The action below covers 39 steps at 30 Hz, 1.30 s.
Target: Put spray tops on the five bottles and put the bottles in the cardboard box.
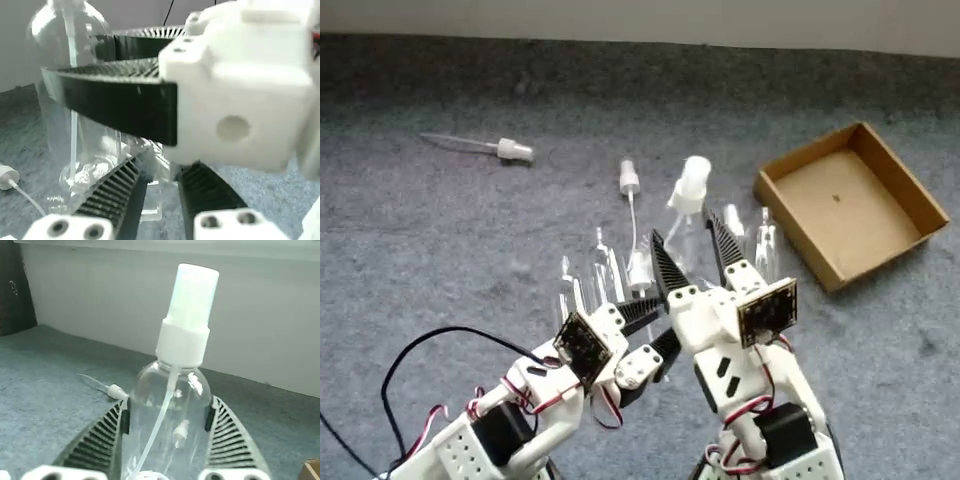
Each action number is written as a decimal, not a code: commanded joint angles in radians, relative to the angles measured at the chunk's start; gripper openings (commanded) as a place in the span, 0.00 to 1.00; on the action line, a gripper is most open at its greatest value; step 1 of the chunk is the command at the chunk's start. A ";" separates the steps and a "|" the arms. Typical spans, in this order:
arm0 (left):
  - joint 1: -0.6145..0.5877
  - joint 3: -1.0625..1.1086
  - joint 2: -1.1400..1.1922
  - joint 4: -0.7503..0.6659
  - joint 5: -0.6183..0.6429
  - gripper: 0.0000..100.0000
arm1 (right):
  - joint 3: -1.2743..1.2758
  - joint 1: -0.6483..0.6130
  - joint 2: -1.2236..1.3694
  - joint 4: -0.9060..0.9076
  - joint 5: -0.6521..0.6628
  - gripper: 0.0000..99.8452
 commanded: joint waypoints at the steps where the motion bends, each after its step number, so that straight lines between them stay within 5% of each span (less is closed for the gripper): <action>1: -0.039 0.022 -0.004 -0.057 -0.003 0.03 | -0.074 -0.050 -0.007 -0.030 -0.009 0.08; 14: -0.222 0.022 -0.004 -0.052 -0.003 0.03 | -0.107 -0.079 -0.007 0.093 -0.009 0.08; 39: -0.255 0.022 -0.004 -0.051 -0.003 0.03 | -0.099 -0.008 -0.007 0.099 -0.003 0.08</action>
